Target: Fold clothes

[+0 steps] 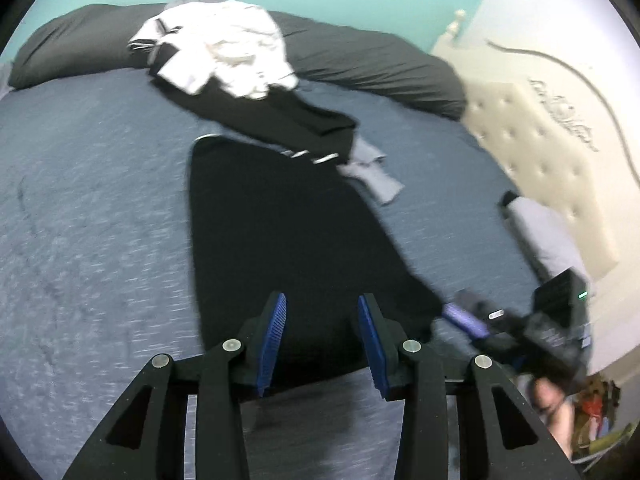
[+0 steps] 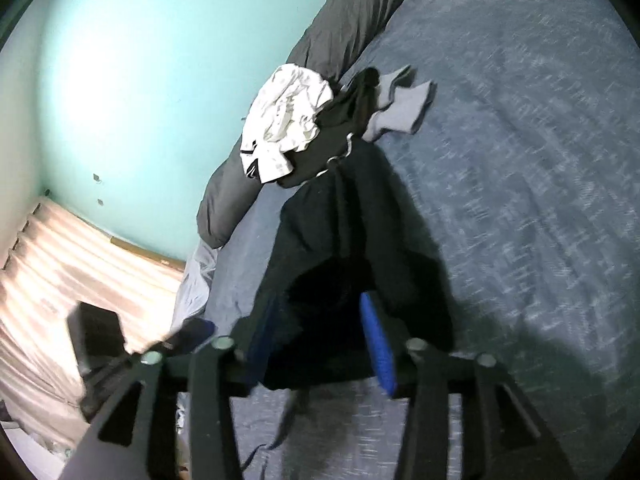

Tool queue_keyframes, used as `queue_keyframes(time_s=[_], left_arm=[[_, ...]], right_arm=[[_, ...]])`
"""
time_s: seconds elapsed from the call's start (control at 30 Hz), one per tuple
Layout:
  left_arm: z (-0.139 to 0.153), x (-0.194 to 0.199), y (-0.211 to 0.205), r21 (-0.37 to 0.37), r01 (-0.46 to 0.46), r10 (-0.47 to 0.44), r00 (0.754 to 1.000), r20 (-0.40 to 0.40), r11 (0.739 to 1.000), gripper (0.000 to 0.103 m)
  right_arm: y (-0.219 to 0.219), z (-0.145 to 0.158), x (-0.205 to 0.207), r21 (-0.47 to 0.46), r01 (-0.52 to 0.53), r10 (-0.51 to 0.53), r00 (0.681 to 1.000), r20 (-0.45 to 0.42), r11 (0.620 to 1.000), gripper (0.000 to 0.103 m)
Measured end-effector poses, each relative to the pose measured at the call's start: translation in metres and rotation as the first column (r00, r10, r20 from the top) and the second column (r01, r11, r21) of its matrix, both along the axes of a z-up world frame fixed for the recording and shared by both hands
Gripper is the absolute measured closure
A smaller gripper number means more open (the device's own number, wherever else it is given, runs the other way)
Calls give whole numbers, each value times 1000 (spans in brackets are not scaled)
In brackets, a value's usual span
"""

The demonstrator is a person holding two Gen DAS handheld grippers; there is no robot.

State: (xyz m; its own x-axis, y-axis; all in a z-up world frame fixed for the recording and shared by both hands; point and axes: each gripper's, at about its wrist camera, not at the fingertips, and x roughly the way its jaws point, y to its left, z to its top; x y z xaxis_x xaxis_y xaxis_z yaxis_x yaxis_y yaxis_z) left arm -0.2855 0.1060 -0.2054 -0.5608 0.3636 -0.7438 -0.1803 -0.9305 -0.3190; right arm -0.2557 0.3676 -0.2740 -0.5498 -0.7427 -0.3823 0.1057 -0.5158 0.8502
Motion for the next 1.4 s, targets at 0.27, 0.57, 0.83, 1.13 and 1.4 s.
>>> queue_keyframes(time_s=[0.27,0.57,0.83,1.13,1.4], left_arm=[[-35,4,2,-51,29,-27,999,36,998,62],[-45,12,6,-70,49,-47,999,22,996,61],[-38,12,33,-84,100,-99,995,21,991,61],[-46,9,45,-98,125,-119,991,65,987,61],[-16,5,13,-76,5,-5,1000,-8,997,61]], right_arm=[[-33,-9,-16,78,-63,60,997,51,995,43],[-39,-22,-18,109,-55,53,998,25,993,87],[-16,42,-1,171,11,20,984,-179,985,91],[-5,-20,-7,236,18,-29,999,41,972,91],[4,-23,-4,205,16,-31,997,74,979,90]])
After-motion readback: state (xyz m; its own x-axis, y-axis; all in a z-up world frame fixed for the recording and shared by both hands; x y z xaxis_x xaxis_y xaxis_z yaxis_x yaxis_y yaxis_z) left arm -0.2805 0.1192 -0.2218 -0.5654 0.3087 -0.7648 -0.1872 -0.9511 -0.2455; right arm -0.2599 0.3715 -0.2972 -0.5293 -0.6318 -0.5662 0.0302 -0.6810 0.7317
